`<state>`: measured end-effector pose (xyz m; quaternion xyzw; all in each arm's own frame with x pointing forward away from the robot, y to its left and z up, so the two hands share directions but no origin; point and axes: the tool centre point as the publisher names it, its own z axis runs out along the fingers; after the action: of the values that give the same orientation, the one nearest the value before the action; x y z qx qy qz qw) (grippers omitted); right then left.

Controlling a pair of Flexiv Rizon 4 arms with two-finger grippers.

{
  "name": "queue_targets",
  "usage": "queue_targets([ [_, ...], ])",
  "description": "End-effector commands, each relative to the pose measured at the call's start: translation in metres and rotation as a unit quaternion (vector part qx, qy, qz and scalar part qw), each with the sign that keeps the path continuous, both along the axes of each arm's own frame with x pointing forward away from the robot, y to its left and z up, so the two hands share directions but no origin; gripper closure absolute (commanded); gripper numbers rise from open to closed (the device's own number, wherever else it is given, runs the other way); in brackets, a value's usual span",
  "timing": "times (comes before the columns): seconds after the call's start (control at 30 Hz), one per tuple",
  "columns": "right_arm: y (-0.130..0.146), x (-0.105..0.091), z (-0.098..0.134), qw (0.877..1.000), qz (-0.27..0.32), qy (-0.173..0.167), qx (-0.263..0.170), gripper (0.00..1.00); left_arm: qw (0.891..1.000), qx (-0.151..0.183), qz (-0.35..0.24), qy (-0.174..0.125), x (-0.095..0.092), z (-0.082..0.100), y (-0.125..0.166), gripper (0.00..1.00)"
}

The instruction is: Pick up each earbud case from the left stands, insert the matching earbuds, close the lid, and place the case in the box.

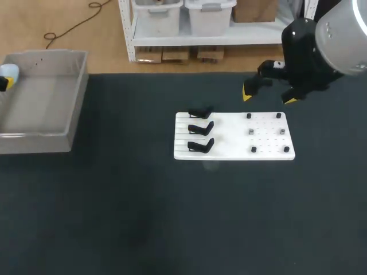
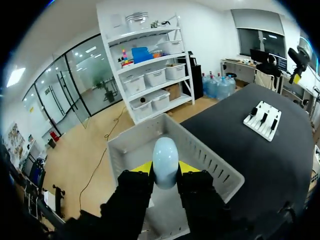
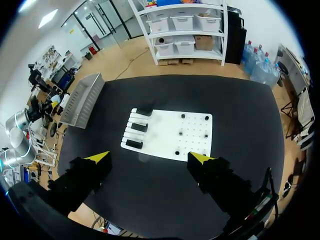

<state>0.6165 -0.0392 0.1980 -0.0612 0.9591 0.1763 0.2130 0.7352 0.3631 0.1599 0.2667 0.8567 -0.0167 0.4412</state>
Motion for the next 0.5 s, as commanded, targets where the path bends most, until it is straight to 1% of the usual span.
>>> queue_targets([
  [0.03,-0.0005,-0.0023,-0.0004,1.000,-0.002,-0.003,0.000,0.00,0.991,0.045,0.095,-0.084,0.0121,-0.0112,0.0017,1.00],
  [0.13,-0.0005,-0.0023,-0.0004,1.000,-0.002,-0.003,0.000,0.00,0.991,0.039,0.095,-0.085,0.0183,-0.0114,0.0077,1.00],
  [0.17,-0.0005,-0.0023,-0.0004,1.000,-0.002,-0.003,0.000,0.00,0.991,0.037,0.096,-0.085,0.0192,-0.0116,0.0089,0.89],
  [0.2,-0.0005,-0.0023,-0.0004,1.000,-0.002,-0.003,0.000,0.00,0.991,0.037,0.096,-0.084,0.0201,-0.0120,0.0097,0.70],
  [0.23,-0.0005,-0.0023,-0.0004,1.000,-0.002,-0.003,0.000,0.00,0.991,0.036,0.096,-0.083,0.0208,-0.0123,0.0107,0.61],
  [0.27,-0.0005,-0.0023,-0.0004,1.000,-0.002,-0.003,0.000,0.00,0.991,0.035,0.096,-0.083,0.0209,-0.0122,0.0108,0.48],
  [0.3,-0.0005,-0.0023,-0.0004,1.000,-0.002,-0.003,0.000,0.00,0.991,0.035,0.096,-0.083,0.0210,-0.0121,0.0110,0.02],
  [0.33,-0.0005,-0.0023,-0.0004,1.000,-0.002,-0.003,0.000,0.00,0.991,0.035,0.097,-0.083,0.0211,-0.0117,0.0111,0.00],
  [0.5,-0.0005,-0.0023,-0.0004,1.000,-0.002,-0.003,0.000,0.00,0.991,0.036,0.097,-0.089,0.0186,-0.0057,0.0106,0.00],
])
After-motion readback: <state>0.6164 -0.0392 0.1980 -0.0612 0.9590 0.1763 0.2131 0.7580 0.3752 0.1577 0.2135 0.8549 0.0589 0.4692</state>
